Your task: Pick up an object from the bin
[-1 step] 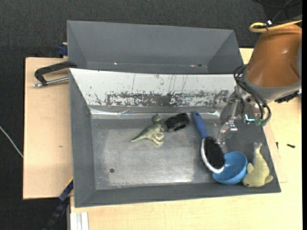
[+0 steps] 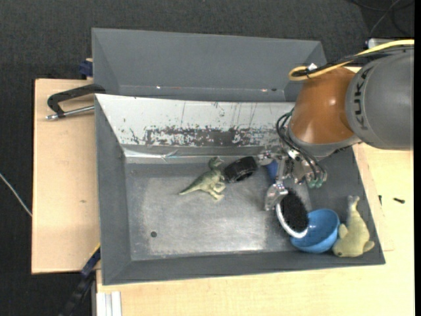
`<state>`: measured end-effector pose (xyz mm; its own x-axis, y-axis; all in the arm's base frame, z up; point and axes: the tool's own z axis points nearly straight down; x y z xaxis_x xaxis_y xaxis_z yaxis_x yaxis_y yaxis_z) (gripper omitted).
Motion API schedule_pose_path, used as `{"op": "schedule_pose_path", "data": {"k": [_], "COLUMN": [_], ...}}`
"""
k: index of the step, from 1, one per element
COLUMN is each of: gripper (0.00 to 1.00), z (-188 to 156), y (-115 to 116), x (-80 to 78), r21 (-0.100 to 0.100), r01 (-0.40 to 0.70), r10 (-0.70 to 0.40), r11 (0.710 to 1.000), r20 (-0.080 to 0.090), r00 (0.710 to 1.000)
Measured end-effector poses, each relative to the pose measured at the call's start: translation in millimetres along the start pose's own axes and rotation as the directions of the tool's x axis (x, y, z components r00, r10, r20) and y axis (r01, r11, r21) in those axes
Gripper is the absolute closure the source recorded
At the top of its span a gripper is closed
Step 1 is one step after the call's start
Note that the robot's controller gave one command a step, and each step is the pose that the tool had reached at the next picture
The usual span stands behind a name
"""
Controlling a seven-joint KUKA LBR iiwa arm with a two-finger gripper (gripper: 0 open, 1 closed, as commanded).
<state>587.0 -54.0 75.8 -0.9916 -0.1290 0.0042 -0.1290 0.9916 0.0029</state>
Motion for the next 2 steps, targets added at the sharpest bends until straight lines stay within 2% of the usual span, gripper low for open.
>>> {"op": "schedule_pose_path", "data": {"k": [1,2], "gripper": [0.0,1.0], "z": [2.6,1.7], "y": [49.4,48.7], "x": [-16.2,-15.6], "r21": [0.006,0.004], "r01": [0.035,0.035], "r10": [-0.035,-0.035], "r11": [0.999,0.999], "r20": [0.012,0.01], "r00": [0.999,0.999]}}
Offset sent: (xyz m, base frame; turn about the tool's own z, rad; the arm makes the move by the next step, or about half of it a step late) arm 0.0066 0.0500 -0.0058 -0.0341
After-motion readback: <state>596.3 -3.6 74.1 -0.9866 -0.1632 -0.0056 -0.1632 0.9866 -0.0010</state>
